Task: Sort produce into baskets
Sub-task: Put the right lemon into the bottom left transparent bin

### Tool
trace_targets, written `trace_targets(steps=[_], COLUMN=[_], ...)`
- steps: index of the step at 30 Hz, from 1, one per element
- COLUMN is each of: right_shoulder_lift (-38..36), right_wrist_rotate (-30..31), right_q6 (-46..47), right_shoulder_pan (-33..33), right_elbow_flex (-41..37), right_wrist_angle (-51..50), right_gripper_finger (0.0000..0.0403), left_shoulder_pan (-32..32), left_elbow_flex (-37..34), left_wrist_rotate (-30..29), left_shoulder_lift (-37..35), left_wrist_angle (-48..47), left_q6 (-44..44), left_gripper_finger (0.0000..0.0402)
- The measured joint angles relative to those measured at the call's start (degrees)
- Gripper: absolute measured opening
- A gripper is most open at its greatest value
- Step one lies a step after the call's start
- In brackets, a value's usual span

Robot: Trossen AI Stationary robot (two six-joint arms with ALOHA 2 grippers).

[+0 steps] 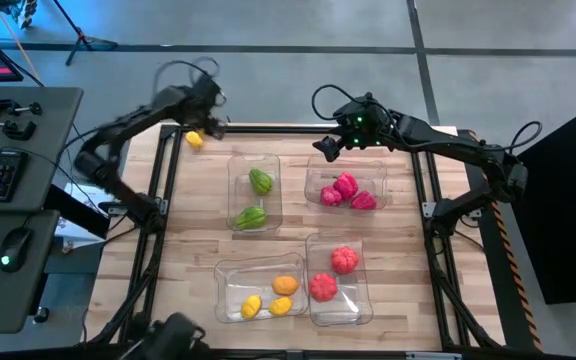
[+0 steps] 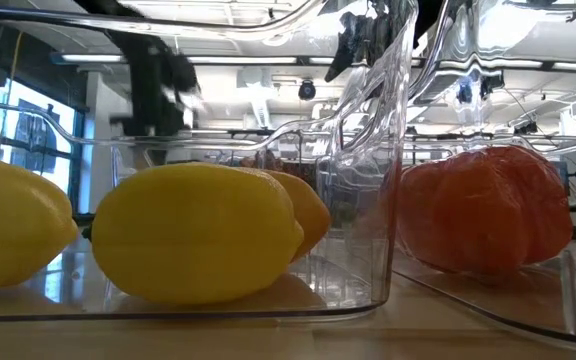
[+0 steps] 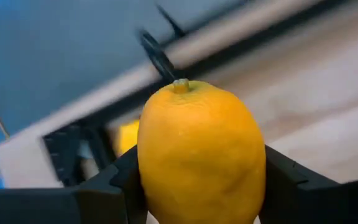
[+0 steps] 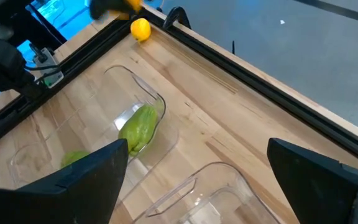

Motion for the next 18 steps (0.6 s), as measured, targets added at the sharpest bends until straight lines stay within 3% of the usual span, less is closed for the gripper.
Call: trace_targets(steps=[4,8,12,18], right_shoulder_lift=[0.0,0.0,0.0,0.0], right_wrist_rotate=[0.1,0.2,0.2,0.1], right_q6=[-1.4,-2.7,-3.1,-6.0], right_shoulder_pan=[-0.2,-0.2,-0.2,0.4], right_elbow_flex=[0.0,0.0,0.0,0.0], right_wrist_angle=[0.0,0.0,0.0,-1.2], right_gripper_finger=[0.0376,0.0376,0.0376,0.0376], left_shoulder_pan=[-1.7,-7.9,-19.4,-42.6], left_elbow_flex=[0.6,0.2,-2.1,-8.4], left_wrist_rotate=[0.9,7.8,12.9,13.1], left_shoulder_lift=[-10.2,-18.7,-24.1,-26.5], left_wrist_angle=[-0.3,0.0,3.1,13.8], left_q6=[-6.0,-12.6,-21.0,-32.3], left_gripper_finger=[0.0201,0.0205,0.0204,0.0204])
